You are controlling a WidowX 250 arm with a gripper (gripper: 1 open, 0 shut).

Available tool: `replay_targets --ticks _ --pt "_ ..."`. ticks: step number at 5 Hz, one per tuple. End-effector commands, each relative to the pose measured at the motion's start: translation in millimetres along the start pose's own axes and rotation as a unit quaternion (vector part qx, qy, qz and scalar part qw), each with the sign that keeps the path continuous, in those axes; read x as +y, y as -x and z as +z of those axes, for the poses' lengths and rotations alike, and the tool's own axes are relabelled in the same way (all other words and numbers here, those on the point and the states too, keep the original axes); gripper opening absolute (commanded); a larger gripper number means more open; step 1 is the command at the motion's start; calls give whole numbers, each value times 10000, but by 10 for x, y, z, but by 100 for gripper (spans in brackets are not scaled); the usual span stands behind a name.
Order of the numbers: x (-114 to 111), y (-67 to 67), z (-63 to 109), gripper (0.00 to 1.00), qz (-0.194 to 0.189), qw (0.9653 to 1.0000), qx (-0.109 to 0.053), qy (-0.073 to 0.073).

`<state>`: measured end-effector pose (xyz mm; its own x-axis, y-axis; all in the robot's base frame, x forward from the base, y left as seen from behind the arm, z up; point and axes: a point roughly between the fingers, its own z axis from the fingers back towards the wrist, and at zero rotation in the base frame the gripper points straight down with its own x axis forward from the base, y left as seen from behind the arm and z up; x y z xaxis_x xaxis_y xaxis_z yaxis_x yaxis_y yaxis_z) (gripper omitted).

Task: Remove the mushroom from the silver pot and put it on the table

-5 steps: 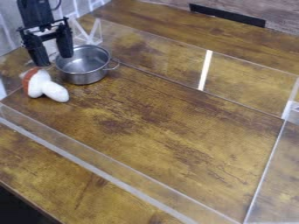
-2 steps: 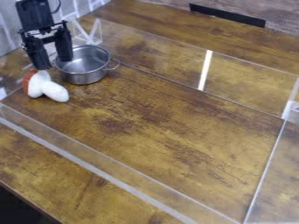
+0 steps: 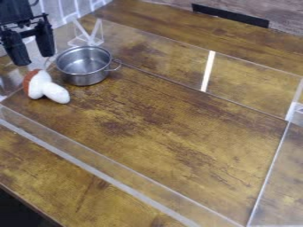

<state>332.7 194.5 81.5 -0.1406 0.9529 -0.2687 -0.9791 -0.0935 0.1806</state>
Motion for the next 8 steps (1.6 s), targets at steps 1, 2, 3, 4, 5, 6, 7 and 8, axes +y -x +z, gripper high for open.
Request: replay_targets --ticks 1,2,3,4,5,6,7,8 --pt "5 152 388 100 -82 9989 -173 432" --pt "-17 221 468 100 -99 9990 -101 415" --pt "-69 282 520 100 -137 9992 -51 370" --pt "-292 328 417 100 -161 9994 -18 317" --pt "-465 360 302 100 -212 9995 11 236" --pt "-463 480 214 100 -35 9997 100 214" --pt "-477 557 177 100 140 9995 164 209" --pt "-423 479 136 100 413 9986 209 268"
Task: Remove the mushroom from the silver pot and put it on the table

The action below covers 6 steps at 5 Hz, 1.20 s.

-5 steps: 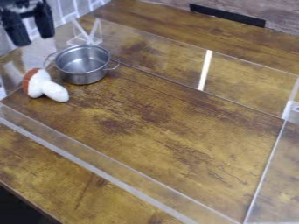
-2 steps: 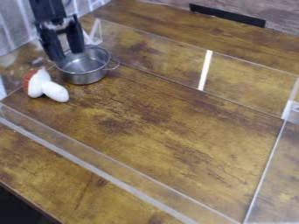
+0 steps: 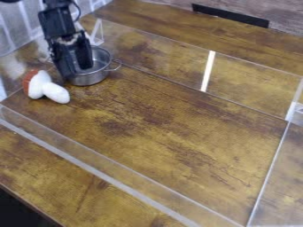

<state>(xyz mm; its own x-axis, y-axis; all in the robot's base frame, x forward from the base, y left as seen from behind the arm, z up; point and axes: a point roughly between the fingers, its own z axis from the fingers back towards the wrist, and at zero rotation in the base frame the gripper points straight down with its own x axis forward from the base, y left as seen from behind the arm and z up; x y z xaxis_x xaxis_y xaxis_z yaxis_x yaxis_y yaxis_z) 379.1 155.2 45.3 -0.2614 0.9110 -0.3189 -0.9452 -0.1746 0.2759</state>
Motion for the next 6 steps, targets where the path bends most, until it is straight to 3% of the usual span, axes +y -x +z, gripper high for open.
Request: replay_targets --ticks 1,2,4,5,6 --pt "160 76 472 100 109 9976 -100 675" --pt "217 -15 446 100 391 9965 -10 745" --pt "147 43 256 100 752 9944 138 731" --pt "50 -24 304 100 907 9931 188 718" --pt "-65 -117 314 0 1058 9916 238 702"
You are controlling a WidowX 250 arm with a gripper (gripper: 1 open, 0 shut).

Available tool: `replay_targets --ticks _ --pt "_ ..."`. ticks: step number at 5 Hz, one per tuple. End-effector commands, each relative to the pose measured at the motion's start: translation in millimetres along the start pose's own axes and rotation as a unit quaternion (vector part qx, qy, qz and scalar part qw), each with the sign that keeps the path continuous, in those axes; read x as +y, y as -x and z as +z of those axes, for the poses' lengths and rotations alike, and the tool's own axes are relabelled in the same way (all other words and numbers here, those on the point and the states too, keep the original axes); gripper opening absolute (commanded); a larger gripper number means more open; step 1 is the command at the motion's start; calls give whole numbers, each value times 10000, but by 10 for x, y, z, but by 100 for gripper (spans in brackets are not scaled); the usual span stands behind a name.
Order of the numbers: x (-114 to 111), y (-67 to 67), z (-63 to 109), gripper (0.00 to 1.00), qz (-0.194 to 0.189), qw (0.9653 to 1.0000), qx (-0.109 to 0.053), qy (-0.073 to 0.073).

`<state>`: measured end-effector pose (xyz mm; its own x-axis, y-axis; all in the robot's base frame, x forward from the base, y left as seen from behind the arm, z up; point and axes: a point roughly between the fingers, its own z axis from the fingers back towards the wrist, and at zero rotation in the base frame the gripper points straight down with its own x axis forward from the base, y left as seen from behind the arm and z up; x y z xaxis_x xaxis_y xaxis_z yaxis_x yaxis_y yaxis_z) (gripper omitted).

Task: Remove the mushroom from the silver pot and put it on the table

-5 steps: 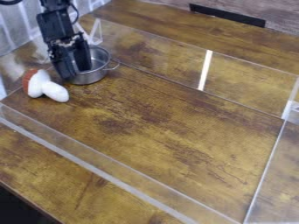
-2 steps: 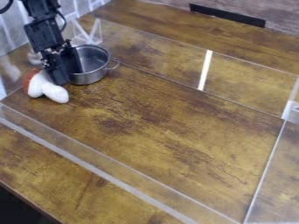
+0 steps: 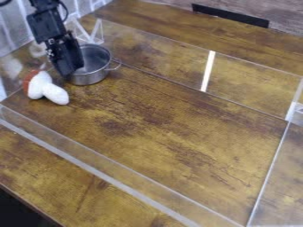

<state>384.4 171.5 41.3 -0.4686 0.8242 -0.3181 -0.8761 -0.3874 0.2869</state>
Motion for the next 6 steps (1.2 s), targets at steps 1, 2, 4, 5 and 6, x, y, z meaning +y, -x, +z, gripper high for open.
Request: replay_targets --ticks 1,2,4,5,6 --pt "-24 97 242 100 -116 9994 -89 325" --pt "-95 137 181 0 -150 9995 -92 245" --pt "-158 170 159 100 224 9995 32 212" --pt "-223 184 129 100 290 9995 64 138" --pt "-289 189 87 100 338 9994 86 70"
